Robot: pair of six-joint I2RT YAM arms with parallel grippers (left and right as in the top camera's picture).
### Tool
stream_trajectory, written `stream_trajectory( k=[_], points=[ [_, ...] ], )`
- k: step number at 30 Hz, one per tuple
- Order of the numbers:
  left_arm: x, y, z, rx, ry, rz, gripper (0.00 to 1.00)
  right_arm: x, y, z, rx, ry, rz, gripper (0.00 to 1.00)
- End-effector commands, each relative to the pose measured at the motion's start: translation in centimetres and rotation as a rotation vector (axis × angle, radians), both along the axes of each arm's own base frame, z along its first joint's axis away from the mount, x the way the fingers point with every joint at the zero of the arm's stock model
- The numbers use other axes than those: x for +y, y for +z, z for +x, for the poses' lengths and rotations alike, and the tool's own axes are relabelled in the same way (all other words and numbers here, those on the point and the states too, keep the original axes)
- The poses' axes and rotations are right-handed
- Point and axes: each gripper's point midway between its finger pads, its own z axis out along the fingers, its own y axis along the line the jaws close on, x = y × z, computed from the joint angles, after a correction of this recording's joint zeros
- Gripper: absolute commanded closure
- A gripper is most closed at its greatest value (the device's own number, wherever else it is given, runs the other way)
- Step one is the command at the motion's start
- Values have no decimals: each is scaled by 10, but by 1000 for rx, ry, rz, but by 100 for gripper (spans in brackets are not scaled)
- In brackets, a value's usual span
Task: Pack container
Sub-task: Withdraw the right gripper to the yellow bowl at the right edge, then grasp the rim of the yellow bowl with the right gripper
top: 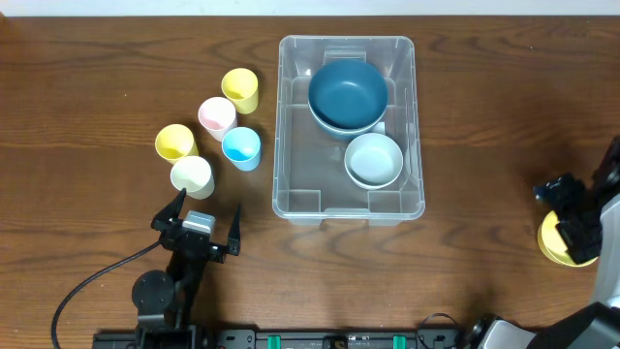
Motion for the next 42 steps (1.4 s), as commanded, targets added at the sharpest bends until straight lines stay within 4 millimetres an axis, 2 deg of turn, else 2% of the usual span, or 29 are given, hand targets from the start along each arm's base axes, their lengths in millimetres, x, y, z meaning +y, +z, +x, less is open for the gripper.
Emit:
stream_trajectory(
  k=[1, 11, 21, 27, 29, 31, 33, 37, 41, 42],
  points=[
    [0, -16, 0, 44, -3, 11, 2, 3, -12, 0, -14, 33, 13, 1],
    [0, -16, 0, 44, -3, 11, 2, -15, -42, 28, -114, 236, -101, 1],
    [0, -16, 0, 44, -3, 11, 2, -16, -91, 30, -12, 269, -21, 2],
    [0, -16, 0, 44, -3, 11, 2, -17, -96, 32, -13, 266, -22, 9],
    [0, -16, 0, 44, -3, 11, 2, -19, -96, 33, -13, 265, -28, 20],
    [0, -16, 0, 44, -3, 11, 2, -21, -96, 32, -8, 258, -39, 44],
    [0, -16, 0, 44, -3, 11, 2, -24, -95, 30, 1, 241, -51, 56],
    [0, -16, 0, 44, -3, 11, 2, -25, -95, 31, -3, 223, -54, 73],
    [0, -16, 0, 44, -3, 11, 2, -26, -89, 38, -25, 224, -54, 97],
    [0, -16, 0, 44, -3, 11, 2, -25, -86, 41, -37, 227, -42, 99]
  ],
)
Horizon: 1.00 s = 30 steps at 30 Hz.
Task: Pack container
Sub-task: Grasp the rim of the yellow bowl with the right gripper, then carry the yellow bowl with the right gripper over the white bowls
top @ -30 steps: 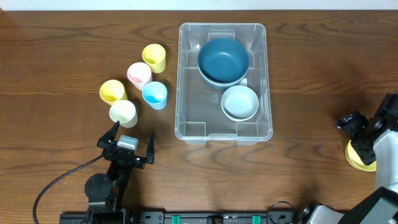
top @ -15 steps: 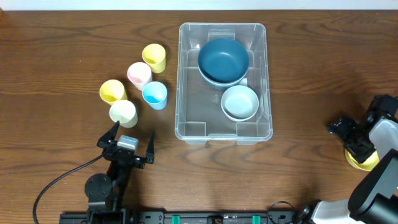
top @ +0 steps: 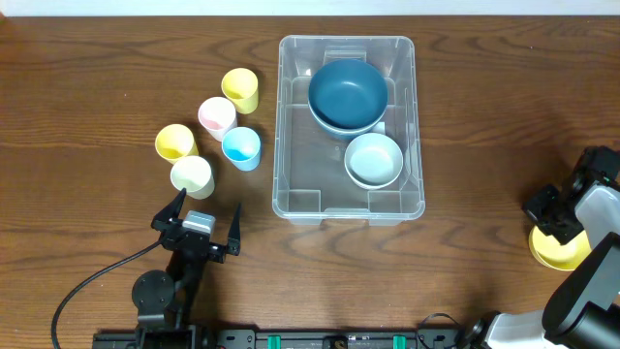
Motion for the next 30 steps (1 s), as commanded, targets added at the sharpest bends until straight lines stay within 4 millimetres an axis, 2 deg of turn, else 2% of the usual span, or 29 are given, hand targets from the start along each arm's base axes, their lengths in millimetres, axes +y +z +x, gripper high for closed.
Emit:
stream_trajectory(
  k=[1, 3, 6, 9, 11, 13, 15, 17, 19, 21, 24, 27, 30],
  points=[
    [0, -16, 0, 44, -3, 11, 2, 0, 9, 12, -41, -6, 32, 99],
    [0, -16, 0, 44, -3, 11, 2, 3, 21, 24, -82, 5, 65, 99],
    [0, -16, 0, 44, -3, 11, 2, 7, 52, 50, -156, 38, 109, 99],
    [0, -16, 0, 44, -3, 11, 2, 19, 96, 81, -248, 148, 140, 99],
    [0, -16, 0, 44, -3, 11, 2, 45, 137, 106, -335, 314, 184, 99],
    [0, -16, 0, 44, -3, 11, 2, 78, 176, 121, -388, 481, 204, 99],
    [0, -16, 0, 44, -3, 11, 2, 113, 212, 130, -419, 662, 172, 99],
    [0, -16, 0, 44, -3, 11, 2, 156, 245, 136, -458, 871, 117, 99],
    [0, -16, 0, 44, -3, 11, 2, 192, 267, 140, -476, 1002, 47, 99],
    [0, -16, 0, 44, -3, 11, 2, 224, 280, 142, -487, 1092, -31, 99],
    [0, -16, 0, 44, -3, 11, 2, 273, 285, 140, -496, 1216, -103, 99],
    [0, -16, 0, 44, -3, 11, 2, 313, 275, 128, -451, 1312, -147, 99],
    [0, -16, 0, 44, -3, 11, 2, 335, 259, 120, -373, 1378, -223, 99]
  ],
)
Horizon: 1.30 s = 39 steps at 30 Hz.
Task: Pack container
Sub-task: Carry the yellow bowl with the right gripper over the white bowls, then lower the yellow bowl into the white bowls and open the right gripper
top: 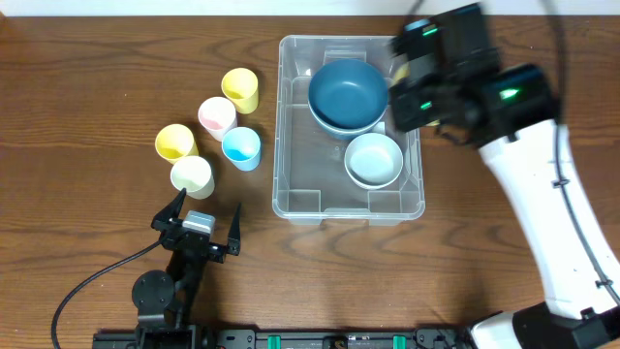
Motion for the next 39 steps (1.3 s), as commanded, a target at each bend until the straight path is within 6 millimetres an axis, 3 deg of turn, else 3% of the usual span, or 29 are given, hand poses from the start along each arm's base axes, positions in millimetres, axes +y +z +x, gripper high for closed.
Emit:
stream_trajectory(
  k=[1, 6, 11, 16, 24, 39],
  points=[
    [0, -16, 0, 44, -3, 11, 2, 5, -14, 2, -33, 4, -183, 99],
    [0, -16, 0, 44, -3, 11, 2, 30, -59, 3, 57, 68, -257, 99],
    [0, -16, 0, 44, -3, 11, 2, 41, -104, 6, 165, 86, -300, 99],
    [0, -16, 0, 44, -3, 11, 2, 52, -136, 0, 259, 123, -309, 99],
    [0, -16, 0, 44, -3, 11, 2, 58, -171, -8, 368, 121, -313, 99],
    [0, -16, 0, 44, -3, 11, 2, 47, -206, -26, 446, 109, -349, 99]
  ],
)
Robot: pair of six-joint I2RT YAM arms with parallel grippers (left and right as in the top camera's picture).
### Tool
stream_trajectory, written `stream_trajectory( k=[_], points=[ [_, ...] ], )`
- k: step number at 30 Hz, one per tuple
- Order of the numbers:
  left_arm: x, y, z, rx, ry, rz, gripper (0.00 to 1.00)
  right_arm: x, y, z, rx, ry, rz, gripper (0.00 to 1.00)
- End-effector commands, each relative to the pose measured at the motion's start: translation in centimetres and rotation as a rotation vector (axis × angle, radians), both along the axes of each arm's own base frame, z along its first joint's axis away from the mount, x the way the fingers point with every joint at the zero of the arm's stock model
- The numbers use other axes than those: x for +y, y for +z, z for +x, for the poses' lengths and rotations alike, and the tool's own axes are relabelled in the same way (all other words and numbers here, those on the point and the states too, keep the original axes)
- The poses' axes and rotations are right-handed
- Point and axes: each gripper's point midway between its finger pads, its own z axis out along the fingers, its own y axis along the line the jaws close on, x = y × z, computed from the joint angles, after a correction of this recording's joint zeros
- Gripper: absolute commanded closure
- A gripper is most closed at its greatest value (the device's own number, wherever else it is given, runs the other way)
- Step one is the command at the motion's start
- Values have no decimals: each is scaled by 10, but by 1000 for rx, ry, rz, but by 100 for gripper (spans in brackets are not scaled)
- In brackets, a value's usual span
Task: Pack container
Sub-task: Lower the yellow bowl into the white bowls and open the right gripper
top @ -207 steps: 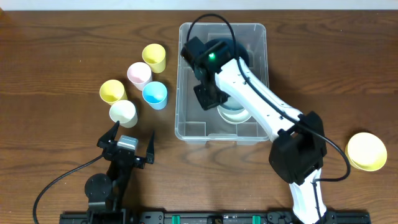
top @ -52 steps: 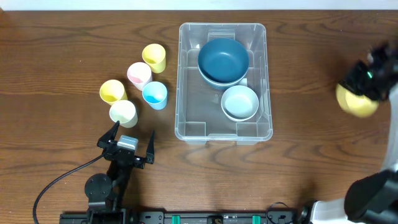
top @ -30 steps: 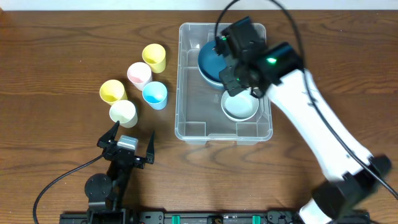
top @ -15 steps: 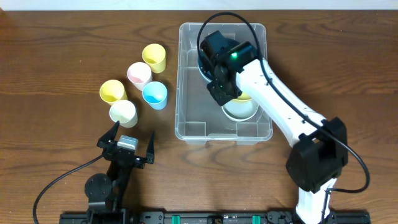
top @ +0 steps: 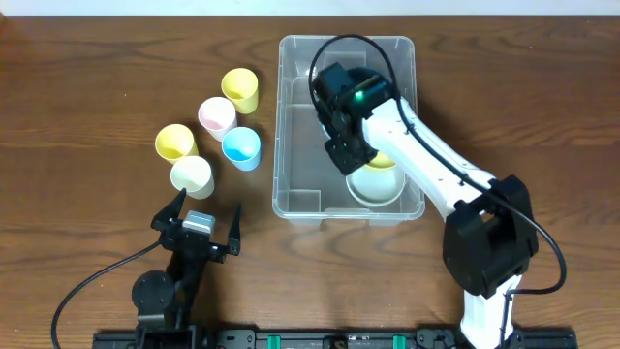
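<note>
A clear plastic container (top: 294,145) stands mid-table. My right arm reaches into it from the right, with the right gripper (top: 347,153) low over the white bowl (top: 373,186). A yellow bowl (top: 382,160) shows as a sliver under the wrist, resting in or just above the white bowl, and the gripper appears shut on its rim. The dark blue bowl (top: 366,76) at the container's far end is mostly hidden by the arm. Near the front edge my left gripper (top: 201,225) stands open with nothing in it.
Several cups stand left of the container: a yellow cup (top: 240,89), a pink cup (top: 217,116), a blue cup (top: 241,147), a second yellow cup (top: 175,142) and a cream cup (top: 192,176). A black cable (top: 92,281) runs beside the left arm.
My right arm was above the container's far right corner; now it is lower and further left inside it, with the yellow bowl showing over the white bowl. The left arm is unmoved.
My right gripper was on a yellow bowl at the table's right edge, and a moment later was still there with the bowl. Then the arm was over the container's far right corner. Now it is down inside, with the yellow bowl at the white bowl.
</note>
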Motion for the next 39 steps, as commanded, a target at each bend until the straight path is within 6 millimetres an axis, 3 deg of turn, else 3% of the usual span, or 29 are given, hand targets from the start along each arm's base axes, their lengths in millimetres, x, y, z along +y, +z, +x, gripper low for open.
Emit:
stream_trajectory(
  k=[1, 16, 21, 28, 31, 35, 39],
  points=[
    [0, -16, 0, 44, -3, 11, 2, 3, -11, -7, 41, -9, 8, 99],
    [0, -16, 0, 44, -3, 11, 2, 3, -6, 4, -10, -25, 1, 99],
    [0, -16, 0, 44, -3, 11, 2, 2, 13, 16, -62, -42, -12, 99],
    [0, -16, 0, 44, -3, 11, 2, 6, 55, 24, -105, -82, 16, 99],
    [0, -16, 0, 44, -3, 11, 2, 1, 68, 16, -80, -112, 3, 99],
    [0, -16, 0, 44, -3, 11, 2, -2, 68, -9, 22, -143, -5, 99],
    [0, -16, 0, 44, -3, 11, 2, 14, 61, -31, 136, -131, 70, 99]
  ],
)
